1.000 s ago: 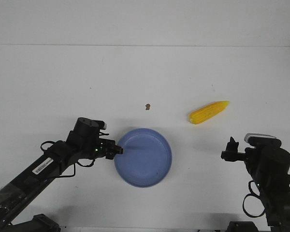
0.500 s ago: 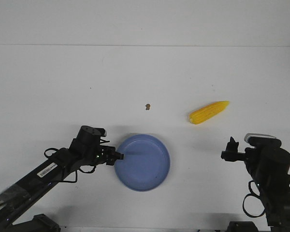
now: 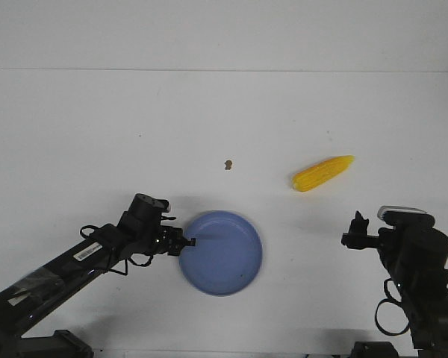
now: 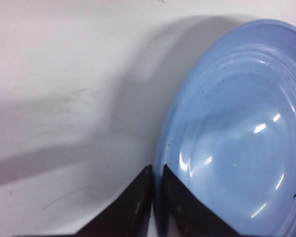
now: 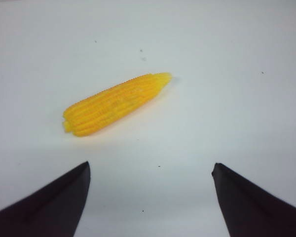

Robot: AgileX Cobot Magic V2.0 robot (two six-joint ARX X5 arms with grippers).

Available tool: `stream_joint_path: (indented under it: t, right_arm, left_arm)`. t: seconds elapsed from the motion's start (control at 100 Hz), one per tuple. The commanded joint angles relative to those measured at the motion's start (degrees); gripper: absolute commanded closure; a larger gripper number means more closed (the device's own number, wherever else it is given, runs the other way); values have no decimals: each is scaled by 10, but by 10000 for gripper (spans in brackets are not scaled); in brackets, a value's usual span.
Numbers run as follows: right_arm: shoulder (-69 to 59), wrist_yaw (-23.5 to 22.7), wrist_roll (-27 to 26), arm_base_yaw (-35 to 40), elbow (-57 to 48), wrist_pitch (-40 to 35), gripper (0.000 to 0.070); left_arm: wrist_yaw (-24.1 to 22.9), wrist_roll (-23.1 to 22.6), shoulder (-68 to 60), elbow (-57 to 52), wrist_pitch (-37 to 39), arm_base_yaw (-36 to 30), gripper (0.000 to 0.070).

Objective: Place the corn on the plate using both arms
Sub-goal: 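Grip the plate rim with the left gripper and drag it toward the table center, then release the plate and pull the left gripper back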

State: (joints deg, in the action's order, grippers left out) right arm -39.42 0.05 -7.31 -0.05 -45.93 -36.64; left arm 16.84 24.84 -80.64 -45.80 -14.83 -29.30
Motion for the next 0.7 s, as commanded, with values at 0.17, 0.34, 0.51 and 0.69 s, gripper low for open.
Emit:
stream_joint_path:
  t: [0.17,0.34,0.51,0.69]
  right_arm:
    - [-3,0,-2,0,-11,6,175]
    - [-3,0,-2,0,-11,6,175]
    - [-3,0,-2,0,-11,6,175]
    - [-3,0,-2,0,-11,6,175]
  left_arm:
    - [3,3,-9,-5,-1,-8,522]
    - [3,1,-3,-5,8,-8,290]
    - [2,-8,26,-5,22,-7,264]
    - [-26,-54,91,-5,18,15,224]
